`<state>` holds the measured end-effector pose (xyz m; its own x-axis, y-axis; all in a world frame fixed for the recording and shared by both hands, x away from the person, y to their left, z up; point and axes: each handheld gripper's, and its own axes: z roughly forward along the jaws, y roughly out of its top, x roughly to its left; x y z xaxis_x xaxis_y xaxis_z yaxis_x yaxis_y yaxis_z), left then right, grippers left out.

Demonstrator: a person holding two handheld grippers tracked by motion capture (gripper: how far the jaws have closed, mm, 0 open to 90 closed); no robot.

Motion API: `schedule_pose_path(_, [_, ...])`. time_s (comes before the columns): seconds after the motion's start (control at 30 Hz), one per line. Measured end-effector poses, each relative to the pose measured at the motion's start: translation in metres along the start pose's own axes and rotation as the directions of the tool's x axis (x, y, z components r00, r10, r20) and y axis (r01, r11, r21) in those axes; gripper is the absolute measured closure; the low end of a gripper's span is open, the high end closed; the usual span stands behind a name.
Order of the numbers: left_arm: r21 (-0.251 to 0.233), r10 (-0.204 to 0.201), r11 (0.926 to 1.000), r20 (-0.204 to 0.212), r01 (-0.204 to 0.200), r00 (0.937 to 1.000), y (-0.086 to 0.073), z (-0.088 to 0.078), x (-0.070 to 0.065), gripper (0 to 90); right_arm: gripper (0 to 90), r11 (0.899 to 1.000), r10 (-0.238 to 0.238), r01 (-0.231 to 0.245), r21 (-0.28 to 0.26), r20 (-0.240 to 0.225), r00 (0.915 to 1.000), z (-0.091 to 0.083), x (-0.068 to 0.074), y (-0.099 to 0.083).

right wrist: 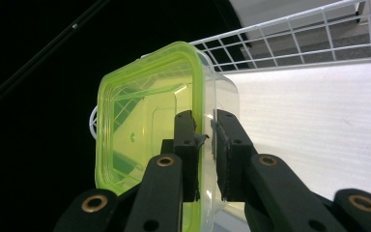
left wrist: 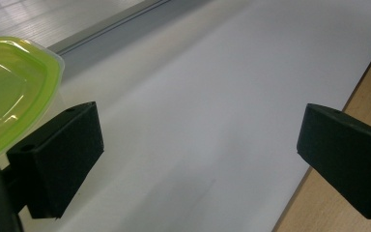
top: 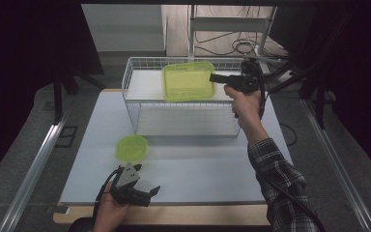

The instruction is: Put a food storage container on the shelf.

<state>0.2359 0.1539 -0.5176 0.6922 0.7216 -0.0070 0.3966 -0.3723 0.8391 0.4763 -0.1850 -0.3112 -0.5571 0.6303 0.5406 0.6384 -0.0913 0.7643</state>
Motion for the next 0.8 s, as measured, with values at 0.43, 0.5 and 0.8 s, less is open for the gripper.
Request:
schedule_pose_path(0.43, [0.014, 0.011, 0.9998, 0.010, -0.011, 0.9999, 0.000, 0.001, -0.001, 2.3, 76.9, 0.999, -0.043, 0.040, 0.035, 0.101, 0.9940, 0.010, -0.004, 0.004])
schedule_pose_path(0.5, [0.015, 0.013, 0.9998, 0.012, -0.013, 0.9998, 0.000, 0.002, -0.001, 2.3, 73.1, 0.996, -0.083, 0.077, 0.049, 0.137, 0.9872, 0.012, -0.002, 0.005])
schedule_pose_path(0.8, [0.020, 0.015, 0.9997, 0.014, -0.015, 0.9998, 0.000, 0.002, -0.002, 2.2, 66.6, 0.987, -0.149, 0.133, 0.086, 0.204, 0.9676, 0.018, -0.002, 0.006])
